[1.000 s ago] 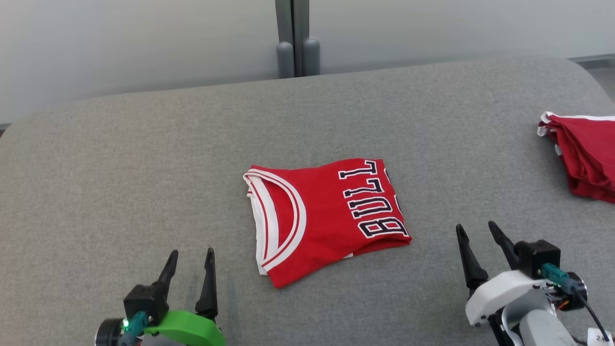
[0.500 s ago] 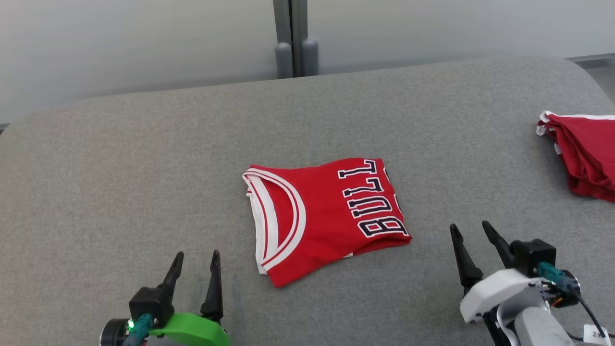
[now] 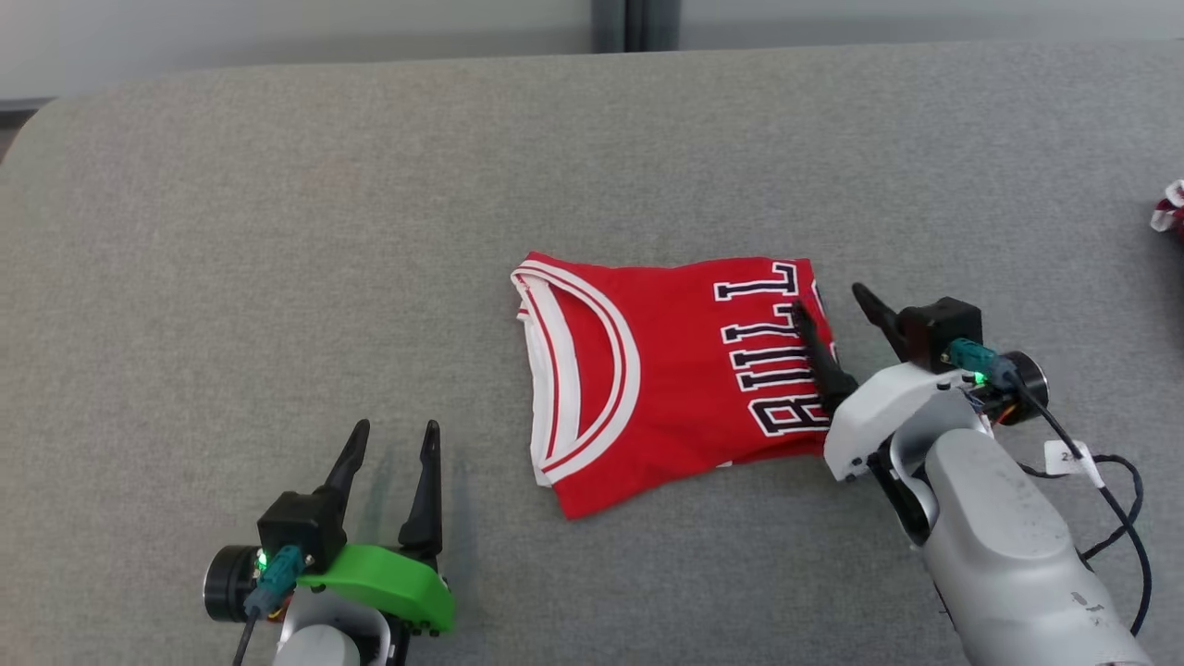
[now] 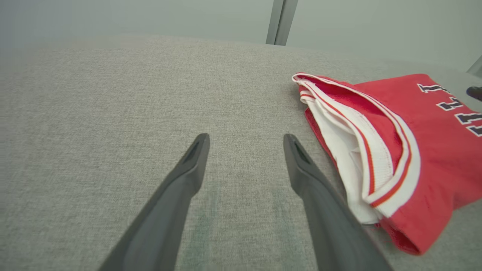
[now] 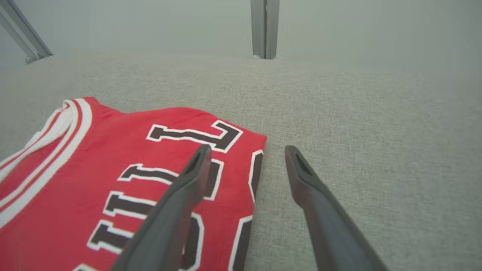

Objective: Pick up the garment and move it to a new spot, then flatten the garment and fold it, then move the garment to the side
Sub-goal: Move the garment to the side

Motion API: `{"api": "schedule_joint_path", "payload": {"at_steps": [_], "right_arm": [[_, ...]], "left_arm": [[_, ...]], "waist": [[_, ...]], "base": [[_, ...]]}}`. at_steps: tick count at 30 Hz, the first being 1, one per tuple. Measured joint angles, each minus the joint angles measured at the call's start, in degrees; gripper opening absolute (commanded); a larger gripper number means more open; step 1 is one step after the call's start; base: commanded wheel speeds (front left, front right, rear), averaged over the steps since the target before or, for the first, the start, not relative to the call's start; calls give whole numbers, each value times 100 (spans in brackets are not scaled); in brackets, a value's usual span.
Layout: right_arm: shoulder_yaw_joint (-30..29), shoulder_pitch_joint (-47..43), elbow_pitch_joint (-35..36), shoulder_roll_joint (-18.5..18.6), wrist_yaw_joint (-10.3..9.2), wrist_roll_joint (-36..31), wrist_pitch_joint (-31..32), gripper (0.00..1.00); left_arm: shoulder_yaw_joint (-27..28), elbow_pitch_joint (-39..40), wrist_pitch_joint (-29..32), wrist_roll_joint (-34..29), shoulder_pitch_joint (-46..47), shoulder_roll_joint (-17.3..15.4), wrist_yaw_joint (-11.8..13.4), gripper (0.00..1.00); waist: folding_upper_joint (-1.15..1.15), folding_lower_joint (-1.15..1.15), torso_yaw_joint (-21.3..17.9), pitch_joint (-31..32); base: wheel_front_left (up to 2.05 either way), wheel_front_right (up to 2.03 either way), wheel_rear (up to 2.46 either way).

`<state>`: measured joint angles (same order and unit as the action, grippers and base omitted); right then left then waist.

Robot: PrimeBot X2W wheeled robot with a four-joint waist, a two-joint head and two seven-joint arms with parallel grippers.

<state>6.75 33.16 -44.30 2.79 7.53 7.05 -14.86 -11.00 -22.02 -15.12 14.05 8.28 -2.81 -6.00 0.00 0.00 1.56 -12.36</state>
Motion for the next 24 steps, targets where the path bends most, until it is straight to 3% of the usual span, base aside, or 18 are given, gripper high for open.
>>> {"api": "schedule_joint_path", "payload": {"at_steps": [4, 5, 6, 13, 16, 24], "right_arm": [[38, 94, -832, -5, 0, -216, 256, 97], [36, 142, -921, 1, 0, -212, 271, 41], [48, 193, -1018, 9, 0, -191, 270, 0], [-185, 273, -1244, -79, 29, -119, -15, 0], [-532, 92, -1000, -22, 18, -164, -31, 0], [-405, -281, -641, 5, 1, 91, -27, 0]], "left_arm": [[15, -37, 0, -1, 25, -2, -11, 100], [15, -43, 0, -1, 26, -2, -13, 100], [24, -45, 0, -5, 26, -1, -16, 100], [86, 26, 0, -103, 14, -3, -62, 100], [-70, 169, 0, -156, 19, -1, -102, 100], [-383, 194, 0, -209, 152, 5, -122, 100]], "waist": [[0, 0, 201, -159], [0, 0, 232, -181], [0, 0, 265, -206], [0, 0, 110, -227], [0, 0, -512, -188], [0, 0, -1670, -68]], "base": [[0, 0, 0], [0, 0, 0], [0, 0, 0], [0, 0, 0], [0, 0, 0], [0, 0, 0]]}}
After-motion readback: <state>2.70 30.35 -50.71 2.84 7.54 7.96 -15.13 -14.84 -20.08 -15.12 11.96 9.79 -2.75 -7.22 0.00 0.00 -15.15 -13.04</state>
